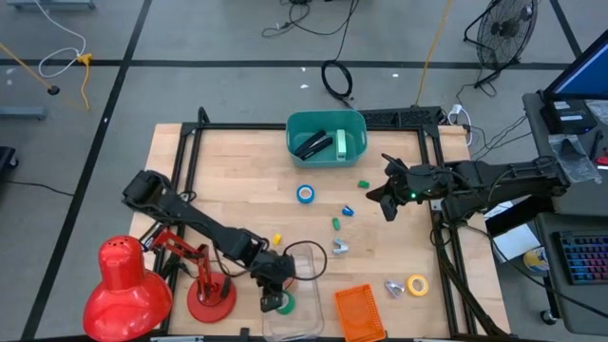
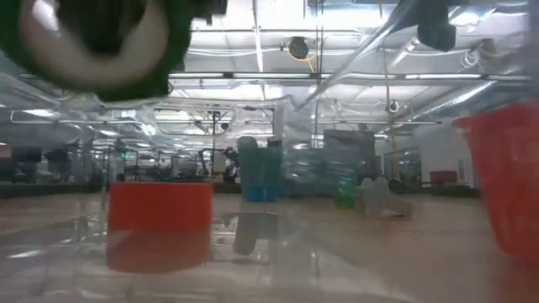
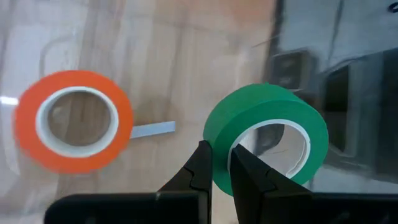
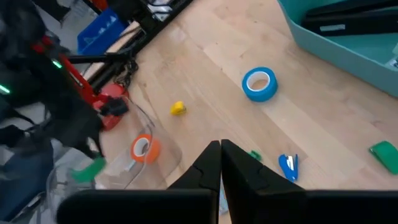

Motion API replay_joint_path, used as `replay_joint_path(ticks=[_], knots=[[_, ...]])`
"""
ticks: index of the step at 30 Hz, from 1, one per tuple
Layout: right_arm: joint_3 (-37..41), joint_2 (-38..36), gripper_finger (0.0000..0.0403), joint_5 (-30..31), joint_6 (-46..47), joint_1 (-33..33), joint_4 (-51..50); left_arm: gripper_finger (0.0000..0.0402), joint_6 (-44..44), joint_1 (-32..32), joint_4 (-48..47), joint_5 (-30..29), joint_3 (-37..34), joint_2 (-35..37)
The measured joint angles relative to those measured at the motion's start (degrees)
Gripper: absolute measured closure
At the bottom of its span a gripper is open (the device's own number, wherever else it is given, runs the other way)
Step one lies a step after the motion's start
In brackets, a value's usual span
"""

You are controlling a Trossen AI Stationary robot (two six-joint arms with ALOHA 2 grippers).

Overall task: Pick and place Stapler, Stapler remover, tape
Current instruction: Put the green tape into the transparent bin, then adjust the transparent bin

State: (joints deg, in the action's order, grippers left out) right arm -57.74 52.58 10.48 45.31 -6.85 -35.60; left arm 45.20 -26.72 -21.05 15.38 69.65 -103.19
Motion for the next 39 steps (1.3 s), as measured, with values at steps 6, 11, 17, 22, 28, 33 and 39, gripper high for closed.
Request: replay_joint_path(ticks=[6, 11, 17, 22, 28, 33, 39], knots=[[0.0, 0.0, 0.0399, -0.02, -0.49, 0.0, 1.16, 0.0372, -0.02, -0.37, -0.62, -3.52, -0.04, -2.1], [0.0, 0.0, 0.0399, -0.02, -0.41, 0.0, 1.12, 0.0372, -1.07, -0.35, -1.84, -6.1, -0.04, -1.64], [0.0, 0.0, 0.0399, -0.02, -0.41, 0.0, 1.1, 0.0353, -2.64, -0.36, -1.15, -0.31, -0.03, -1.64], [0.0, 0.0, 0.0399, -0.02, -0.39, 0.0, 1.1, 0.027, -1.19, -0.31, -1.32, -2.27, 0.12, -1.64], [0.0, 0.0, 0.0399, -0.02, -0.41, 0.0, 1.1, 0.024, -1.29, 0.5, -2.72, -7.61, 3.3, -1.6], [0.0, 0.09, 0.0399, -0.02, -0.41, 0.0, 1.08, 0.0272, -5.26, 2.48, -6.51, -16.81, 9.64, 2.05], [0.0, 0.76, 0.0399, -0.02, -0.13, 0.0, 1.17, 0.0374, -7.87, 6.98, -20.12, -33.45, 17.07, 5.33]])
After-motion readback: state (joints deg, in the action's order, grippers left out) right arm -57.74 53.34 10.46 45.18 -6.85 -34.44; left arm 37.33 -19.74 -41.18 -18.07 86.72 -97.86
